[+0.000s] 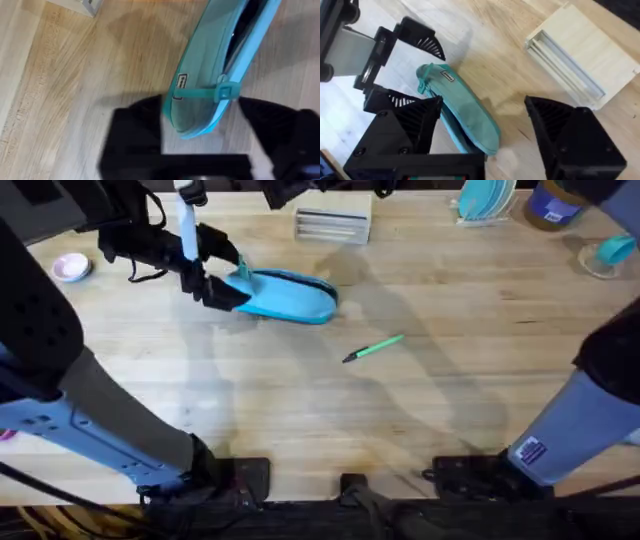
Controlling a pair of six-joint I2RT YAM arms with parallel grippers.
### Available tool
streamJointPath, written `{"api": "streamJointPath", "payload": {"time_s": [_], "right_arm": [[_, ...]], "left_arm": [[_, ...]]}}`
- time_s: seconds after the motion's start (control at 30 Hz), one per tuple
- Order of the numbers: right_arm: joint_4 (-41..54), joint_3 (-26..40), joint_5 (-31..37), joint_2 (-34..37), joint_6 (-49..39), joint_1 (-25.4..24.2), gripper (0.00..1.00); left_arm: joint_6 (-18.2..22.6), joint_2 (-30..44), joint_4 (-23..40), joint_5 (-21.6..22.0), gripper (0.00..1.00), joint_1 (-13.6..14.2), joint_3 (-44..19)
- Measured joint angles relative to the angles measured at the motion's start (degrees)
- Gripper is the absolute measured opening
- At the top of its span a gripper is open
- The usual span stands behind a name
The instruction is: Unzip the bag, pick up the pens from the table one at a time and place them inside, then zip the bag closed.
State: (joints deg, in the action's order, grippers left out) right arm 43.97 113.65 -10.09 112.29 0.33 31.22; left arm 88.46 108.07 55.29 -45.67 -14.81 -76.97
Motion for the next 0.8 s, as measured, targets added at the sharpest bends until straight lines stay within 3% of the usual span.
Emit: {"api": "streamJointPath", "payload": {"time_s": [0.03,0.07,0.43,0.6,0.7,0.8], "right_arm": [[-0.03,0.0,0.23,-0.15,-0.78,0.0,0.996],[-0.08,0.0,0.29,-0.17,-1.41,0.0,0.996],[2.27,0.0,0.46,-0.35,-3.98,0.0,0.996],[6.34,0.0,0.44,-1.01,-5.36,0.07,0.966],[7.37,0.0,0.48,-1.55,-5.91,0.28,0.816],[7.75,0.0,0.46,-1.94,-6.4,0.99,0.53]], "left_arm": [[-0.21,-0.02,0.02,-0.03,0.946,0.0,0.0],[-0.13,-0.01,0.02,-0.03,0.978,0.0,0.0],[-0.13,-0.04,1.44,-0.04,0.993,-0.26,-0.02],[-0.13,-3.59,4.94,0.04,0.993,-2.75,-0.02],[-0.13,-8.6,7.78,0.0,0.993,-5.18,-0.02],[-0.13,-14.12,11.7,-0.02,0.993,-7.89,-0.19]]}}
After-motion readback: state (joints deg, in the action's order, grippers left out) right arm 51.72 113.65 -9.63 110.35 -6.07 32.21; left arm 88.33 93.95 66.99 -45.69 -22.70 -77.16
